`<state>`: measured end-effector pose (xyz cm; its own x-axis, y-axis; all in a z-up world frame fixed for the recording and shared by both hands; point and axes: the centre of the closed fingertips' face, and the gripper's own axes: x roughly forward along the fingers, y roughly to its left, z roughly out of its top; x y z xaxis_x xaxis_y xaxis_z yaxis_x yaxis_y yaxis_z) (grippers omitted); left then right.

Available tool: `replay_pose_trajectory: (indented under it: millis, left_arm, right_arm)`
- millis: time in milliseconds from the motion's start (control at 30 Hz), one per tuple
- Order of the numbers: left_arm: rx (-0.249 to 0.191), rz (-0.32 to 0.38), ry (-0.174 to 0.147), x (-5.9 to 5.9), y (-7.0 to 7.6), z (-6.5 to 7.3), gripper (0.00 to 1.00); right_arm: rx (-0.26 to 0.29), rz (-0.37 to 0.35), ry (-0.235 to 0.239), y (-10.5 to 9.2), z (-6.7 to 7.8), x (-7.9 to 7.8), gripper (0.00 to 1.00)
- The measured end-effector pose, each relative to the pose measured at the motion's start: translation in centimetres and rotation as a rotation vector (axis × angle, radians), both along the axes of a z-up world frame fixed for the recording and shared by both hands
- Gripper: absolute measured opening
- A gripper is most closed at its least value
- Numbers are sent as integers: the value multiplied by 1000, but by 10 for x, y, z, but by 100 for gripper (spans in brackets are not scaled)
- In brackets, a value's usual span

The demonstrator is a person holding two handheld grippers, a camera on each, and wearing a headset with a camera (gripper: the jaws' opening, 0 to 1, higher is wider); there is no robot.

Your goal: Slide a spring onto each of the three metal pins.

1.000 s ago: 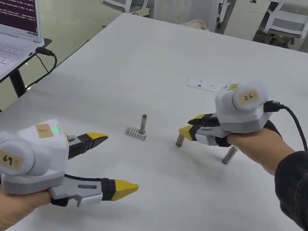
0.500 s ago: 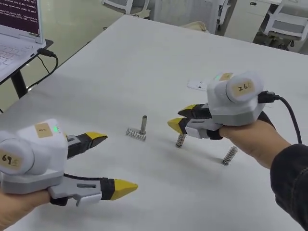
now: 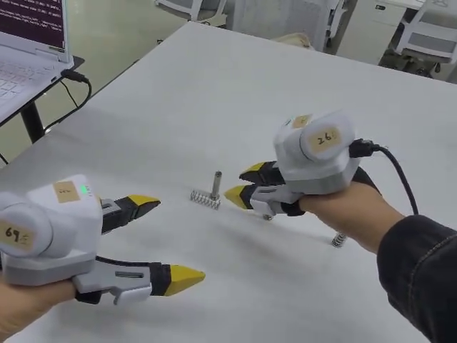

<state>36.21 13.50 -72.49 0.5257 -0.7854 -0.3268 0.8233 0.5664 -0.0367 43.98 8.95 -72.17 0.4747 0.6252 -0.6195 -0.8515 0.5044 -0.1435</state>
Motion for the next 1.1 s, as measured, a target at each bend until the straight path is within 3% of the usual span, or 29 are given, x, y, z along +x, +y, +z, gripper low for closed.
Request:
replay_pose_trajectory:
  millis: [400, 1100]
  left_arm:
    - [-1, 9, 3, 2, 7, -2, 74]
    - [7, 13, 14, 1, 14, -5, 72]
  right_arm:
    - [-34, -19, 43, 12, -25, 4, 18]
    - [-69, -72, 89, 19, -52, 16, 17]
